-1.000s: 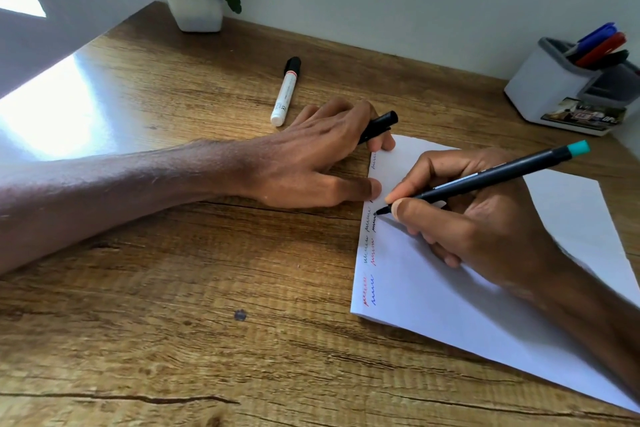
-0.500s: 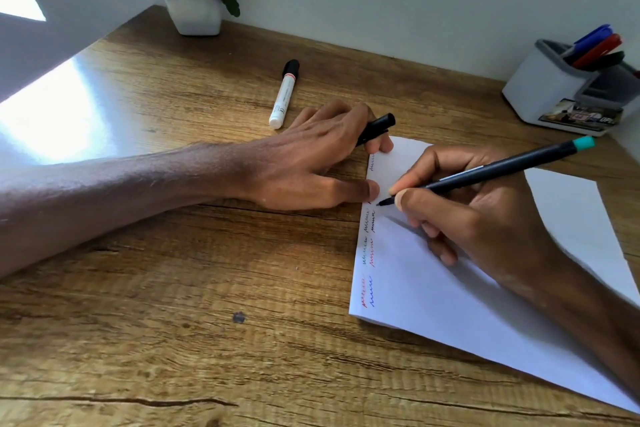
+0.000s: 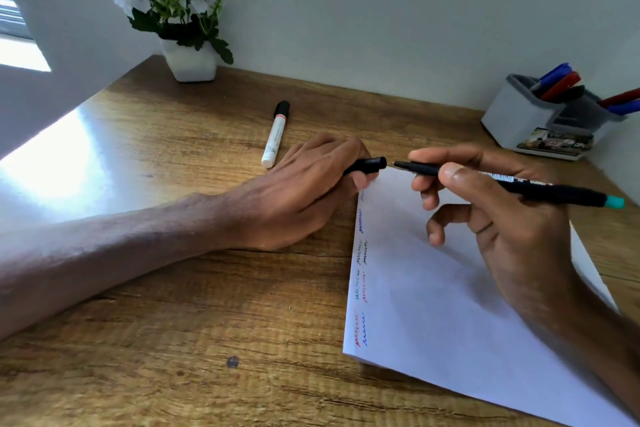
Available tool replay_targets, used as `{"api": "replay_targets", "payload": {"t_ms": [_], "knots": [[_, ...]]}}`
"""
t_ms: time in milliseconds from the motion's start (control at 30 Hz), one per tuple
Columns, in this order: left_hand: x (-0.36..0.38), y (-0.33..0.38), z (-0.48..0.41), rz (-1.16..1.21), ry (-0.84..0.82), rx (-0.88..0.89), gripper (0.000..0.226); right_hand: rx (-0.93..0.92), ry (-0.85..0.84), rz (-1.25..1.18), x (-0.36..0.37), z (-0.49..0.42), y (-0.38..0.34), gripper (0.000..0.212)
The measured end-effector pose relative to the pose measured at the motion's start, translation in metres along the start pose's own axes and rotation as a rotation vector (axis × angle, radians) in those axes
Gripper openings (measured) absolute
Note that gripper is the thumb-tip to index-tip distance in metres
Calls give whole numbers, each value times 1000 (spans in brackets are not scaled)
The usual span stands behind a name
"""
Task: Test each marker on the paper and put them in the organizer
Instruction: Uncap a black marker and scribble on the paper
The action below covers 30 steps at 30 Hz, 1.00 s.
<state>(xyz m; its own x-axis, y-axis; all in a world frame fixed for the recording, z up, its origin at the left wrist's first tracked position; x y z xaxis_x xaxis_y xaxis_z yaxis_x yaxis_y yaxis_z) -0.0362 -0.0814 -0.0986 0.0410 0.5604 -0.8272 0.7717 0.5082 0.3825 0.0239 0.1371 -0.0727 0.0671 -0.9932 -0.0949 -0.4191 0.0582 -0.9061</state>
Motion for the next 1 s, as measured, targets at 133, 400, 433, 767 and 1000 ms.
{"api": "replay_targets", "payload": {"t_ms": [133,400,433,767,1000], "knots": [[1,0,0,-36,20,43,24,-21,-27,24,2,1,0,25],[-2,6,0,-76,7,79,30,33,-34,81,5,-1,1,14],[-2,6,0,-74,14,88,31,44,-27,59,6,-1,1,12],[-8,17,0,64,79,137,22,38,-9,6,7,-7,3,18],[-7,23,-4,167,27,83,19,-85,-66,69,0,-10,4,12]]}}
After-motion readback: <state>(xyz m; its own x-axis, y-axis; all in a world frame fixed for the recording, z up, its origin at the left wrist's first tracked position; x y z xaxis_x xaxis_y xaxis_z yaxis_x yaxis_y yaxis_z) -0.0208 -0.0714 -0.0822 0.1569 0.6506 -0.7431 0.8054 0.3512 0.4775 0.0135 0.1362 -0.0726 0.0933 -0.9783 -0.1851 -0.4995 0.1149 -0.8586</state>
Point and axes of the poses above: each hand's wrist, its own z-axis away from the middle knuckle, its own x-axis out of the palm, y = z × x, the point moved 1 cm from there along -z, towards the middle knuckle, and after that the axes turned 1 degree about -z, right-handed, at the moved point
